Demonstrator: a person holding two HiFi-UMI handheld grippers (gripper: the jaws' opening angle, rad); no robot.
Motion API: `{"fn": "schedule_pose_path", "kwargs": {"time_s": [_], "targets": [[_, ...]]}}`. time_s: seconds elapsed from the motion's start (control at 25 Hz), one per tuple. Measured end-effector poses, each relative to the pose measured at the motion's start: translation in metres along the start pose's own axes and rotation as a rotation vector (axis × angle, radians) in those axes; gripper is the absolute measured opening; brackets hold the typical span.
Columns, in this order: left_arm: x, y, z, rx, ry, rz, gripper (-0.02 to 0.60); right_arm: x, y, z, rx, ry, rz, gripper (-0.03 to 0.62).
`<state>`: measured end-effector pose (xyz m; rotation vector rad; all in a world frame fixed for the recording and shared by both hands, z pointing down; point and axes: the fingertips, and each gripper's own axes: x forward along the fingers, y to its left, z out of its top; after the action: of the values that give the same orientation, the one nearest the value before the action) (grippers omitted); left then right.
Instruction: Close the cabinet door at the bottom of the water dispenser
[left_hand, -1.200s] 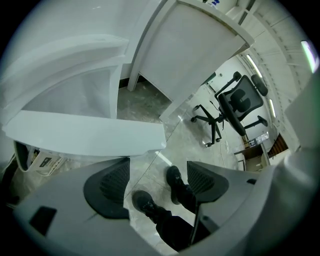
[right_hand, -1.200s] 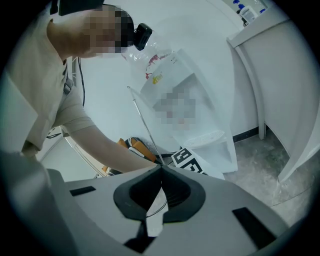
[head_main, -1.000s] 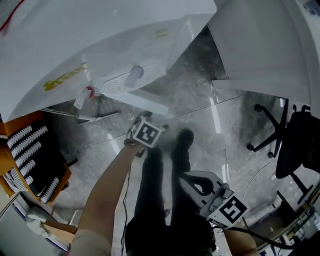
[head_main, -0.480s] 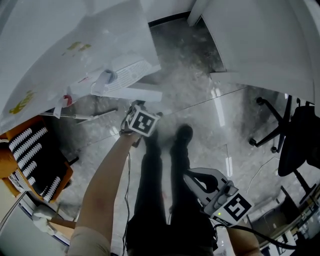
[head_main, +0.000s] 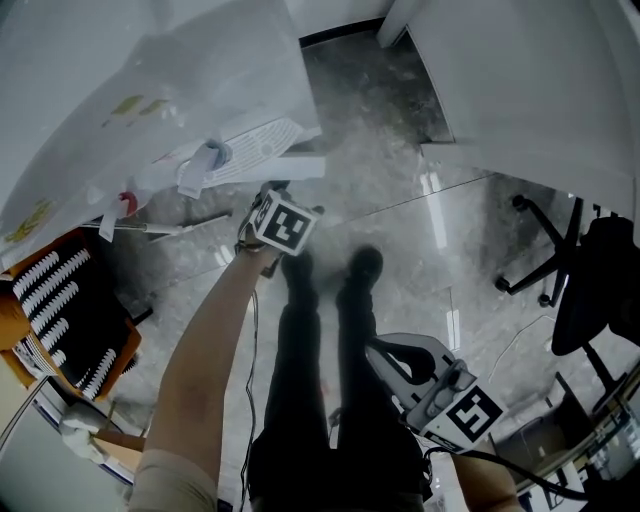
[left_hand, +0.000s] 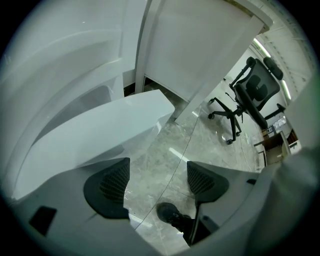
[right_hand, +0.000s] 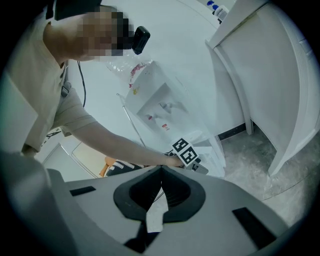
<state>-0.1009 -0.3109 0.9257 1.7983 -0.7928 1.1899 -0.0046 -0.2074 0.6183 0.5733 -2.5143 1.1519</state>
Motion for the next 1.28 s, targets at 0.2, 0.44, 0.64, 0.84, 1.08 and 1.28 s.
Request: {"fn": "schedule_pose_path", "kwargs": {"time_s": [0.2, 0.44, 0.64, 0.84, 1.08, 1.28], "targets": [[0.0, 0.01, 0.007, 0.018, -0.012, 0.016, 0.329, 0.004, -0.002, -0.005, 0.011, 0.019, -0.01, 0.008], [0.003, 0.016, 0.012, 0.026, -0.023, 0.039, 0.33, 0.003, -0.007, -0.004, 0.026, 0.001, -0.018, 0.008], [0.005, 0.021, 0.016, 0.062, -0.019, 0.053, 0.33, 0.001, -0.01, -0.007, 0.03, 0.006, -0.026, 0.008], [0.006, 0.029, 0.02, 0.076, -0.024, 0.087, 0.33, -0.001, -0.011, -0.005, 0.036, -0.001, -0.026, 0.008], [0.01, 0.037, 0.023, 0.093, -0.025, 0.125, 0.33, -0.004, -0.013, -0.005, 0.044, -0.011, -0.034, 0.008], [0.015, 0.043, 0.026, 0.101, -0.018, 0.141, 0.33, -0.006, -0.013, -0.01, 0.044, -0.001, -0.029, 0.008]]}}
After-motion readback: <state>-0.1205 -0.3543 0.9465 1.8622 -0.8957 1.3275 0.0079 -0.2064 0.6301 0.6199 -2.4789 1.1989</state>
